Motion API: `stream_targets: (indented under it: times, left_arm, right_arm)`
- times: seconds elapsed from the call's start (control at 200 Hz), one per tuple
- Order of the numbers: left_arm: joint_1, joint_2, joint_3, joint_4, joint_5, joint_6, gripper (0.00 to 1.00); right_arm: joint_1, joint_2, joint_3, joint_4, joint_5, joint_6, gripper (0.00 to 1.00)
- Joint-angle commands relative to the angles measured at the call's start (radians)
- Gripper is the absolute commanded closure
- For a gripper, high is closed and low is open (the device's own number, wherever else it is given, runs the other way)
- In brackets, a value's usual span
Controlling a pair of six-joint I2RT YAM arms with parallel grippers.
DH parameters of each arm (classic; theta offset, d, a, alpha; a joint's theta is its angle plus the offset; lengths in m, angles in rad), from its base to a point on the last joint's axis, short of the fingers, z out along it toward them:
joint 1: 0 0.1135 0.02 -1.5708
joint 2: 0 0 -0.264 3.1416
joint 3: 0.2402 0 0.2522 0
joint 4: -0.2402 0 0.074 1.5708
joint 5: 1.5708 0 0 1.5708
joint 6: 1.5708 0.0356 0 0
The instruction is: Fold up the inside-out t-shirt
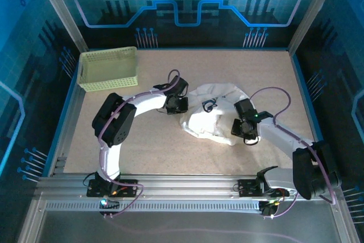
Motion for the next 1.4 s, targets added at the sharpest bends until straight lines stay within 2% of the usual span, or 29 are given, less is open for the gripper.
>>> stream_targets:
  times: [0.0,0.08,0.205,0.485,0.6,0.775,0.845,0.91,0.94,0.996,1.076,1.136,1.231,1.331,1.396]
  left_arm:
    - [0.022,-0.117,-0.054,0.022,0.006,0.008,1.0]
    - [0.044,-0.206,-0.121,0.048,-0.012,0.005,1.0]
    - [0.077,-0.382,-0.2,0.037,-0.074,0.009,1.0]
    - [0.143,-0.889,-0.274,-0.058,-0.264,0.083,1.0]
    - [0.146,-1.054,-0.252,-0.064,-0.3,0.155,1.0]
    - [0.144,-1.108,-0.249,-0.039,-0.19,0.205,1.0]
    - [0.143,-1.079,-0.284,-0.015,-0.091,0.182,1.0]
    - [0.12,-1.033,-0.326,0.026,0.027,0.142,1.0]
    - [0.091,-1.009,-0.35,0.048,0.049,0.128,1.0]
    - [-0.005,-0.96,-0.386,0.078,0.033,0.121,1.0]
    - [-0.163,-0.87,-0.417,0.117,-0.002,0.125,1.0]
    - [-0.242,-0.805,-0.439,0.146,0.005,0.097,1.0]
    - [-0.326,-0.755,-0.494,0.208,0.004,0.063,0.83]
    - [-0.36,-0.745,-0.521,0.197,-0.022,0.057,0.73]
    - [-0.36,-0.771,-0.528,0.162,-0.057,0.066,0.6]
  right_arm:
    - [-0.018,-0.027,0.055,-0.007,0.066,-0.029,0.9]
    - [-0.035,-0.082,0.083,-0.054,0.095,-0.059,1.0]
    - [-0.075,-0.183,0.153,-0.13,0.073,-0.122,1.0]
    - [-0.182,-0.299,0.405,-0.224,-0.201,-0.189,1.0]
    - [-0.228,-0.302,0.472,-0.244,-0.229,-0.166,1.0]
    - [-0.439,-0.284,0.375,-0.221,-0.218,-0.106,1.0]
    - [-0.507,-0.254,0.298,-0.178,-0.273,-0.09,1.0]
    - [-0.52,-0.215,0.243,-0.138,-0.314,-0.09,1.0]
    - [-0.518,-0.197,0.22,-0.124,-0.321,-0.09,0.92]
    - [-0.518,-0.165,0.175,-0.098,-0.327,-0.096,0.68]
    - [-0.518,-0.132,0.156,-0.098,-0.313,-0.116,0.53]
    - [-0.515,-0.131,0.162,-0.113,-0.288,-0.129,0.45]
    - [-0.467,-0.169,0.191,-0.137,-0.222,-0.156,0.36]
    - [-0.351,-0.173,0.253,-0.157,-0.164,-0.182,0.33]
    - [-0.252,-0.136,0.287,-0.163,-0.12,-0.188,0.32]
